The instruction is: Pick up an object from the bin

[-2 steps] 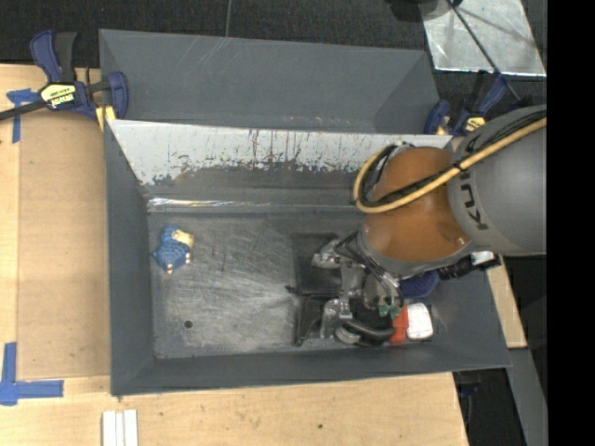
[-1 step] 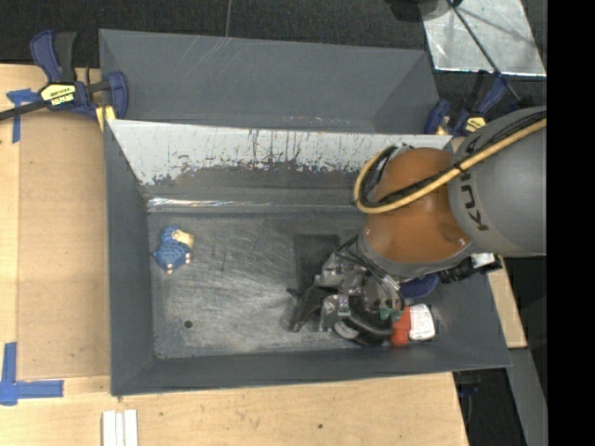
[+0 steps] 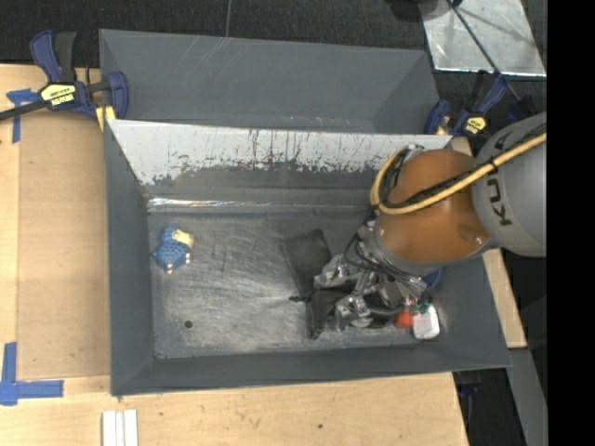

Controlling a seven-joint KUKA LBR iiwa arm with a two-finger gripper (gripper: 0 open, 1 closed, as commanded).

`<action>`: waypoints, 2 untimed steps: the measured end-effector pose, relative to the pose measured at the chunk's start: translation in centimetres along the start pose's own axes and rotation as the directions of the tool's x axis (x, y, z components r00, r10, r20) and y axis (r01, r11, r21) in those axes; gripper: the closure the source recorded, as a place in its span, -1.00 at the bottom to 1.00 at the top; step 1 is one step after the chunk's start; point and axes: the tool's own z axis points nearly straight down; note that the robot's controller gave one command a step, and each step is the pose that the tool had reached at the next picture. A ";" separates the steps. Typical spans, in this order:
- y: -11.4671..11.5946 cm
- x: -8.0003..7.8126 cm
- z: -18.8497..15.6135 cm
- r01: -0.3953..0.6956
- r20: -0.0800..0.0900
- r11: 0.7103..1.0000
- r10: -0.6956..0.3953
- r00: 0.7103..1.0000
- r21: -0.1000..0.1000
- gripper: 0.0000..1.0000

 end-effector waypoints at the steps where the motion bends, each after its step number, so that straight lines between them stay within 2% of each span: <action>1: -1.1 0.6 1.1 -0.007 0.000 1.000 0.007 1.000 0.018 -1.00; 2: -1.2 0.2 0.8 -0.010 0.018 1.000 0.010 1.000 0.021 1.00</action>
Offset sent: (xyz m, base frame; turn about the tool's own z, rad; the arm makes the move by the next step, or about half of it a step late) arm 0.0000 0.0000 0.0000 0.0000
